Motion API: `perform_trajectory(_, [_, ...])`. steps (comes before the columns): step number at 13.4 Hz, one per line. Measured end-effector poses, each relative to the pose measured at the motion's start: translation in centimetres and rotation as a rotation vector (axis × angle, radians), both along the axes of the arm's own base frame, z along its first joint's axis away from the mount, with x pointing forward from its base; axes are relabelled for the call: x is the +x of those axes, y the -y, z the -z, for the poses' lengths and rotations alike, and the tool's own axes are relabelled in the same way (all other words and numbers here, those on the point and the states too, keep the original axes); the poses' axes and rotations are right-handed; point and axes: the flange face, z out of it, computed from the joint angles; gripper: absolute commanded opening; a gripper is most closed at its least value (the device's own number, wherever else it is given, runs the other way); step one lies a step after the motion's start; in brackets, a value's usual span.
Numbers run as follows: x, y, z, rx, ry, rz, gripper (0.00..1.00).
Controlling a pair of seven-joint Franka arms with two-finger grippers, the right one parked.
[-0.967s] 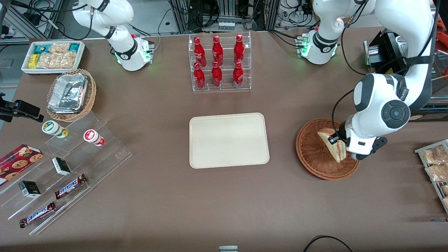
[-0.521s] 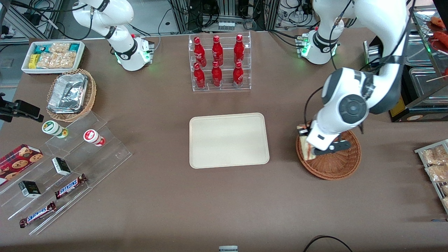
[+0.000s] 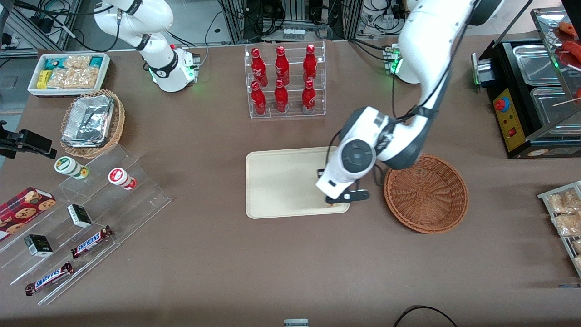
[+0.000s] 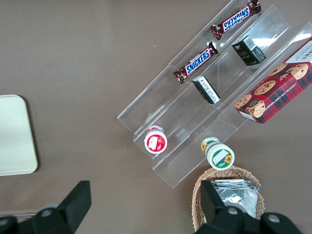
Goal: Place sandwich from basket to tray
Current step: 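Lift the sandwich and carry it over the cream tray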
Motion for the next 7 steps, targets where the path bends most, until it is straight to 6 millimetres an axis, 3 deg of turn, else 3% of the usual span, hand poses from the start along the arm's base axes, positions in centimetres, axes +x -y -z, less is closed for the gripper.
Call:
perform_trajectory(3, [-1.7, 5.0, 0.8, 0.007, 0.013, -0.023, 0.0])
perform_trajectory(7, [-2.5, 7.4, 1.6, 0.005, 0.044, -0.075, 0.0])
